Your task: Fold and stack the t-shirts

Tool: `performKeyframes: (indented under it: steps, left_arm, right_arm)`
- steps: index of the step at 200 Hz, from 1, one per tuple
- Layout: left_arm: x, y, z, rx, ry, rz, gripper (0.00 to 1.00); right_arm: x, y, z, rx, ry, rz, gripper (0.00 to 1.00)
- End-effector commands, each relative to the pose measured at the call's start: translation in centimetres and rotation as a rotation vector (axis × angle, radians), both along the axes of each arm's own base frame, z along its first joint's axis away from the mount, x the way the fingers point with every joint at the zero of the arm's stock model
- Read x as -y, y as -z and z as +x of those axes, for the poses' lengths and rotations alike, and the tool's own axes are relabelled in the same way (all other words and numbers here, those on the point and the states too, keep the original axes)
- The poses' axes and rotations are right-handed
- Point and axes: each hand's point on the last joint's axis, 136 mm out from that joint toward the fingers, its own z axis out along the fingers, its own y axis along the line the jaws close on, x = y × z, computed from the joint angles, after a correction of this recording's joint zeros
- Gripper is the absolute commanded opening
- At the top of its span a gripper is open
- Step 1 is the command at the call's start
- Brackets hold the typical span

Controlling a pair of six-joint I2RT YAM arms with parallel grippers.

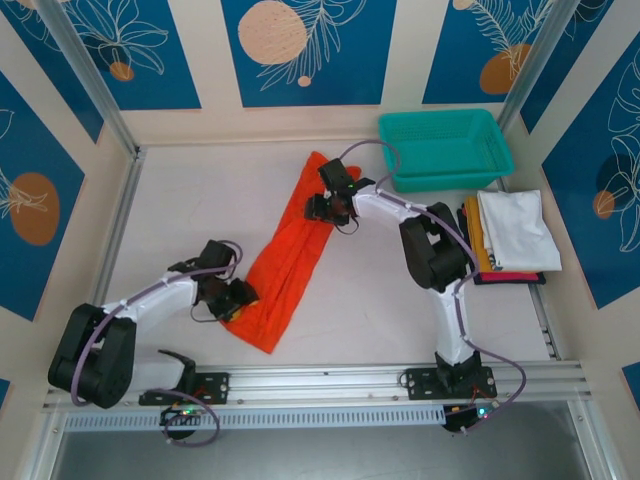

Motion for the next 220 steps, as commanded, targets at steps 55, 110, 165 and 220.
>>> performKeyframes:
  steps: [55, 110, 165, 220]
  left_arm:
    - [5.9, 1.5, -2.1, -0.115, 0.203, -0.041, 0.49]
    - [9.7, 0.4, -0.8, -0.06, 0.216, -0.136, 0.57]
    - [7.9, -3.2, 2.5, 0.151, 0.199, -0.095, 0.91]
    - [1.9, -4.9, 8.6, 0.295, 0.122, -0.014, 1.0]
  right_arm:
    - [1.1, 4.8, 5.0, -0.128, 0.115, 0.004, 0.52]
    - [-0.9, 2.6, 8.3, -0.048, -0.03, 0.123, 0.53]
    - [0.7, -6.6, 7.9, 0.28, -0.268, 0.076, 0.7]
    - [3.4, -10.7, -0.3, 0.457, -0.428, -0.023, 0.79]
